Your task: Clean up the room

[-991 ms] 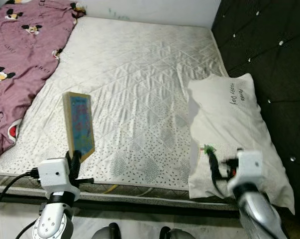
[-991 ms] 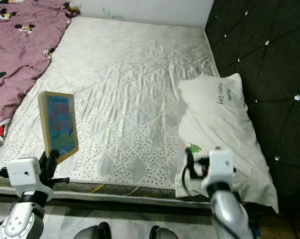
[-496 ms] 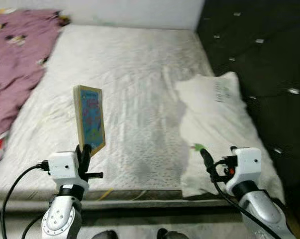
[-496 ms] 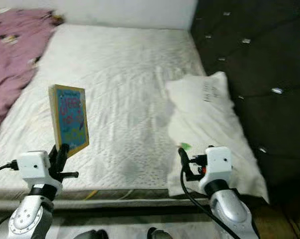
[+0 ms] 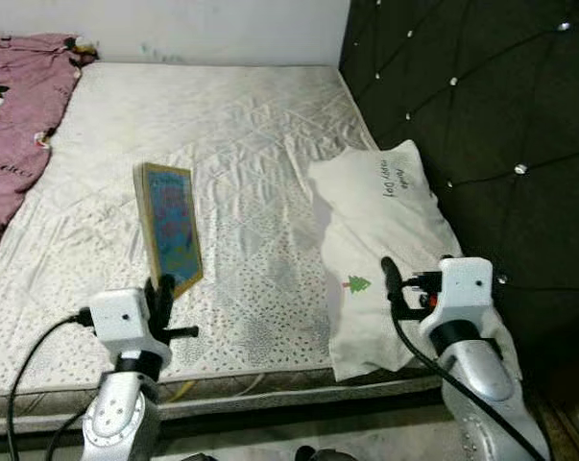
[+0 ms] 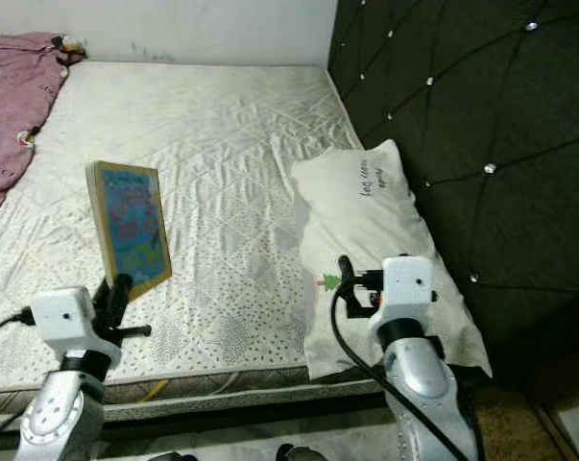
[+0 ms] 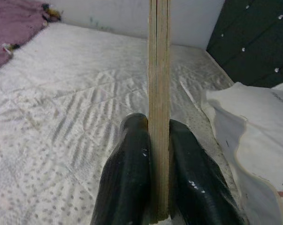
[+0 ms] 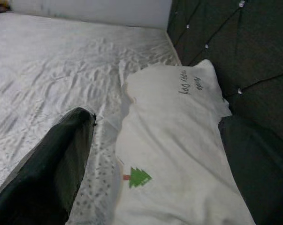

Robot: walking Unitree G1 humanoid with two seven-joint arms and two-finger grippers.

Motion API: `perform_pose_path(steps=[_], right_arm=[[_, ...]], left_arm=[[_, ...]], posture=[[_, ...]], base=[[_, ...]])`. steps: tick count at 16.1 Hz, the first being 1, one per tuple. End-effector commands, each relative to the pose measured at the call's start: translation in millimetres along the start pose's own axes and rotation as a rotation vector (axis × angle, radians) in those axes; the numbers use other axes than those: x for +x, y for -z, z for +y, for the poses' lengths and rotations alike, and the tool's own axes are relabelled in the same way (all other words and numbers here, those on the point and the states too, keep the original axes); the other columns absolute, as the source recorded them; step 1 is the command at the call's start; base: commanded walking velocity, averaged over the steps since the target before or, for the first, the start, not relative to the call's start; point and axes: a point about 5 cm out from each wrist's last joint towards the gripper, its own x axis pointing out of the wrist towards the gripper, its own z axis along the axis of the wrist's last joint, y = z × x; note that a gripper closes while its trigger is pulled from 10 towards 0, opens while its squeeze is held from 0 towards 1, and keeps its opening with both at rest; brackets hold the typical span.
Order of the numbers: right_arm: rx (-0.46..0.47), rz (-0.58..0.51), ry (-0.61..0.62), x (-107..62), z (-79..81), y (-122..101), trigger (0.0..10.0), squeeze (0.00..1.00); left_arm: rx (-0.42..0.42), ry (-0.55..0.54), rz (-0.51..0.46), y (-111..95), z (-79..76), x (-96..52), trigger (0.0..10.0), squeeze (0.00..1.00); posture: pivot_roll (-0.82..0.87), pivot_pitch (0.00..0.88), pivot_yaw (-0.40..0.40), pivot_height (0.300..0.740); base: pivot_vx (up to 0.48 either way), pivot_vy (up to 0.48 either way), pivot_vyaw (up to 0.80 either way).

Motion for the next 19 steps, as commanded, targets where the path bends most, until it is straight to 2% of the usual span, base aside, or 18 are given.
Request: perform_pose_path(steps=[1,2,4,5,10,15,19], right_arm=[[-0.009,0.002,-0.004,-1.4,-3.7,1,10.0,0.00],[-0.009,0.001,-0.002,-1.2,-3.6,1,10.0,0.00],[0.033,0.001,-0.039,2.5,-2.7,-1,10.0,0.00],[0.047,-0.002,-0.034,4.6,-4.2,-2,10.0,0.00],[0.084,-0.006,-0.067,8.5,-1.3,-4,10.0,0.00],[0.064,0.005,-0.103,7.7,0.4,-1,10.0,0.00],[0.061,0.020,-0.111,5.2,1.3,3,10.0,0.00]], left_arm=[[-0.020,0.047,-0.035,-6,-8.2,-0.2,10.0,0.00],[-0.026,0.050,-0.036,-6,-8.9,-0.1,10.0,0.00],[-0.115,0.131,-0.074,-15,-17.7,-0.3,10.0,0.00],[-0.124,0.137,-0.074,-16,-18.8,0.0,10.0,0.00],[-0.122,0.115,-0.056,-14,-17.6,2.3,10.0,0.00],[-0.136,0.107,-0.044,-12,-19.8,2.1,10.0,0.00],[-0.134,0.097,-0.032,-10,-20.3,-1.2,10.0,0.00]], posture=[[-0.12,0.099,-0.051,0.740],[-0.12,0.099,-0.051,0.740],[-0.12,0.128,-0.064,0.740],[-0.11,0.134,-0.068,0.740],[-0.11,0.138,-0.078,0.740],[-0.11,0.143,-0.086,0.740],[-0.11,0.158,-0.089,0.695]], base=[[0.000,0.000,0.00],[0.000,0.000,0.00],[0.000,0.000,0.00],[0.000,0.000,0.00],[0.000,0.000,0.00],[0.000,0.000,0.00],[0.000,0.000,0.00]])
